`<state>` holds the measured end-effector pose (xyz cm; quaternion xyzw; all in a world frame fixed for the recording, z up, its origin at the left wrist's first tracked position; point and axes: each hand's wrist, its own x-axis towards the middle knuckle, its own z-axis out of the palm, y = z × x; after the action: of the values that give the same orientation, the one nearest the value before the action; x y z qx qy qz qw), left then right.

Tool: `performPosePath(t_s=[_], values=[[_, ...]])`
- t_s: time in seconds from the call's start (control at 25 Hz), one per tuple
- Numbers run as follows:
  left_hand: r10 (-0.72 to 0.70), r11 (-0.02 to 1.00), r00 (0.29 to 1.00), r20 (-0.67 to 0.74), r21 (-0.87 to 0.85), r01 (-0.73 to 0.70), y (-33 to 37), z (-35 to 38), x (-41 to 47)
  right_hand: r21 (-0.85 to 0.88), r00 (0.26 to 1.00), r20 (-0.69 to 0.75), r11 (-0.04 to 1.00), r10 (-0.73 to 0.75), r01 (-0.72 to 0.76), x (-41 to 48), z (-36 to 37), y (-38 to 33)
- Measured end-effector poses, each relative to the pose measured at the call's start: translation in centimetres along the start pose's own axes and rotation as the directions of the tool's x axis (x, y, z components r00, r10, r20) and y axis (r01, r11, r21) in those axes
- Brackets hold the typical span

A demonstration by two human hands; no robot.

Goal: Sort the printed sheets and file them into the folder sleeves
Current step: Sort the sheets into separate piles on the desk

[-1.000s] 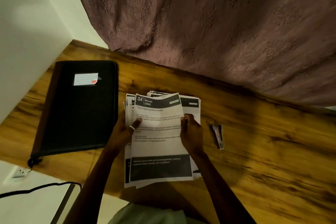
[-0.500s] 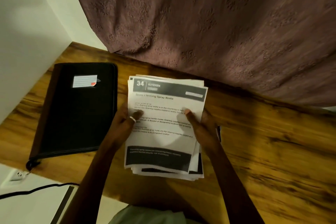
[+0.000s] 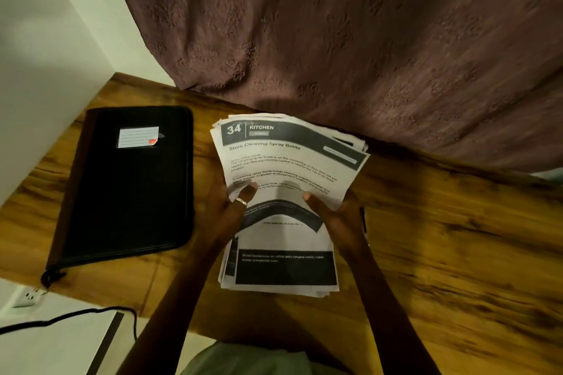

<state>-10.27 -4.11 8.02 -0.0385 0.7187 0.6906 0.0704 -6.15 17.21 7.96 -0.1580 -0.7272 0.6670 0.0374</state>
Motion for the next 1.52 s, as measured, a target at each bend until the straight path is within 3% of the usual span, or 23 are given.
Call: performPosePath(t_s=[0.32,0.44,0.52,0.56,0.64,0.72,0.8,0.88,1.0,1.12,1.28,1.44,1.52], values=[[-0.023,1.000,0.998,-0.050,0.009,0.024,-0.5,1.8,-0.1,-0.007,1.000,-0.010,1.000,0.000,0.000,0.6,0.4,2.1],[0.065,0.994,0.988,-0.137,0.097,-0.051,-0.2,0.8,0.8,-0.025,0.999,-0.014,0.999,0.033,-0.034,1.0,-0.4,1.6],[0.095,0.989,0.976,-0.197,0.127,-0.071,-0.4,-1.0,1.4,-0.143,0.992,-0.122,0.989,0.022,-0.039,1.5,-1.1,2.0],[0.115,0.986,0.972,-0.207,0.139,-0.087,-0.7,-2.2,1.4,-0.308,0.983,-0.183,0.947,0.032,-0.089,1.8,-1.4,2.9],[0.130,0.984,0.965,-0.227,0.149,-0.097,-1.7,-4.8,1.1,-0.631,0.968,-0.218,0.738,0.127,-0.239,2.1,-1.8,5.0],[0.102,0.987,0.964,-0.245,0.145,-0.068,-2.5,-6.9,0.6,-0.733,0.944,-0.195,0.600,0.266,-0.321,1.4,-1.4,7.0],[0.066,0.992,0.959,-0.274,0.120,-0.034,-3.1,-8.1,0.1,-0.696,0.942,-0.176,0.640,0.287,-0.325,0.8,-0.9,7.9],[0.024,0.996,0.953,-0.302,0.092,0.004,-3.4,-8.5,-0.3,-0.550,0.926,-0.225,0.745,0.304,-0.378,1.0,-0.7,7.9],[0.013,0.996,0.953,-0.303,0.087,0.014,-4.0,-8.4,-0.6,-0.513,0.898,-0.305,0.739,0.318,-0.436,1.6,-1.3,8.1],[-0.003,0.996,0.960,-0.279,0.089,0.029,-4.2,-8.3,-0.6,-0.571,0.915,-0.331,0.722,0.232,-0.390,1.7,-2.1,7.9],[-0.030,0.991,0.968,-0.250,0.121,0.063,-4.7,-8.1,-0.5,-0.461,0.911,-0.406,0.845,0.068,-0.269,1.8,-4.5,4.9],[-0.091,0.970,0.961,-0.261,0.196,0.145,-5.7,-8.2,-0.8,-0.254,0.835,-0.550,0.954,-0.007,-0.159,2.0,-7.8,1.8],[-0.137,0.957,0.955,-0.262,0.212,0.196,-6.3,-8.3,-0.9,0.005,0.842,-0.533,0.995,0.083,-0.096,1.7,-8.7,0.9]])
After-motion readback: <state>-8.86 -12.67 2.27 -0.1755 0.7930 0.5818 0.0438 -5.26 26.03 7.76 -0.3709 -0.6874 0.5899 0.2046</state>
